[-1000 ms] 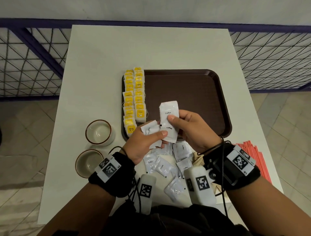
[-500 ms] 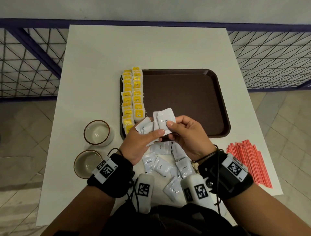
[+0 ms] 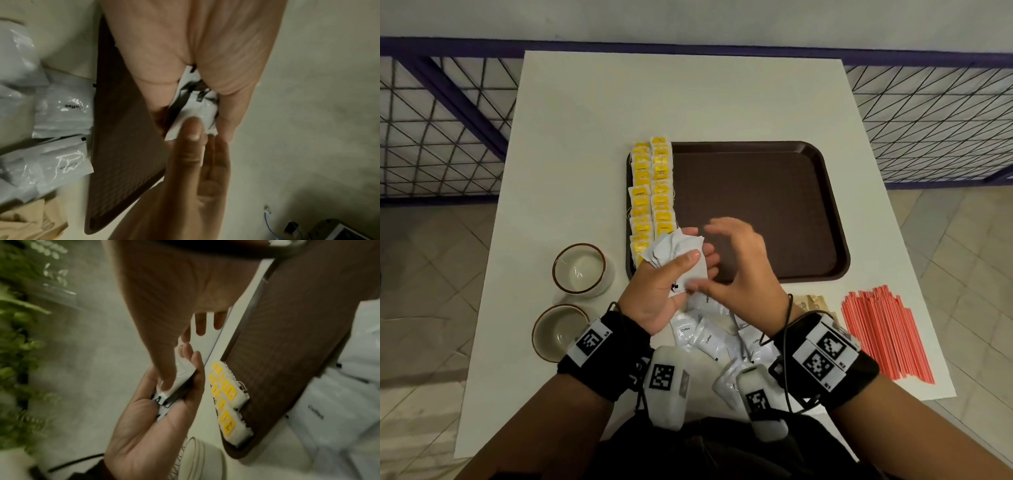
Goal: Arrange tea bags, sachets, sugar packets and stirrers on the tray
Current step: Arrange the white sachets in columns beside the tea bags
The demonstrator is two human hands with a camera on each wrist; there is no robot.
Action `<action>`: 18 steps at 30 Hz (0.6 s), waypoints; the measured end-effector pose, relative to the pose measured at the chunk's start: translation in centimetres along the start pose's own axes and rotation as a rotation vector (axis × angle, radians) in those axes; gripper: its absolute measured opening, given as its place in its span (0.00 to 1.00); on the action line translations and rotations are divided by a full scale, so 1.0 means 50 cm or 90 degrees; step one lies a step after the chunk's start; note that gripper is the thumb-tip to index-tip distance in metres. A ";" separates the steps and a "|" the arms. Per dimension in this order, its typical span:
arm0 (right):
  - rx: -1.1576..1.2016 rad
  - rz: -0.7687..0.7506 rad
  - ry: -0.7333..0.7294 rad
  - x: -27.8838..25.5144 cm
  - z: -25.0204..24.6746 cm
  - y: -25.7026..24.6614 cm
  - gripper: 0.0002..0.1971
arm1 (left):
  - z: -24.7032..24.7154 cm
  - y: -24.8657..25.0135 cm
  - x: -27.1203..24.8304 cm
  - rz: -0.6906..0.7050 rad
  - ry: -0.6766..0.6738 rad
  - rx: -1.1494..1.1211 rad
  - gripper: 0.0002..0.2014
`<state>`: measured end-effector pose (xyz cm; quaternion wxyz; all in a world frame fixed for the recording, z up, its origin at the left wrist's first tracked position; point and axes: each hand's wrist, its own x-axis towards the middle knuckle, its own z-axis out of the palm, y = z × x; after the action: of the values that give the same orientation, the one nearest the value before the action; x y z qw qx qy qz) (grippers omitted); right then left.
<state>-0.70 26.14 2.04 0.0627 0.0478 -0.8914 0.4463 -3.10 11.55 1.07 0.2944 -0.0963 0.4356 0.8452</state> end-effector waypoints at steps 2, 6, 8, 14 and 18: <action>-0.069 -0.039 -0.126 -0.001 0.000 0.003 0.47 | 0.008 -0.002 -0.004 -0.018 -0.027 0.014 0.16; -0.155 -0.079 -0.206 0.002 0.005 0.007 0.46 | 0.013 -0.004 -0.008 -0.067 -0.073 0.049 0.18; -0.182 -0.120 -0.225 0.007 -0.002 0.010 0.40 | 0.006 -0.002 -0.005 -0.099 -0.106 0.027 0.21; -0.206 -0.196 -0.258 0.008 0.010 0.012 0.41 | 0.017 -0.003 0.000 -0.133 -0.120 0.067 0.39; -0.249 -0.187 -0.176 0.001 0.037 0.014 0.35 | 0.019 -0.007 0.006 -0.075 -0.079 0.085 0.35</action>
<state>-0.98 25.05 0.41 0.0129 0.2239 -0.9442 0.2411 -3.02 12.59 1.30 0.3759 -0.0493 0.4653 0.7999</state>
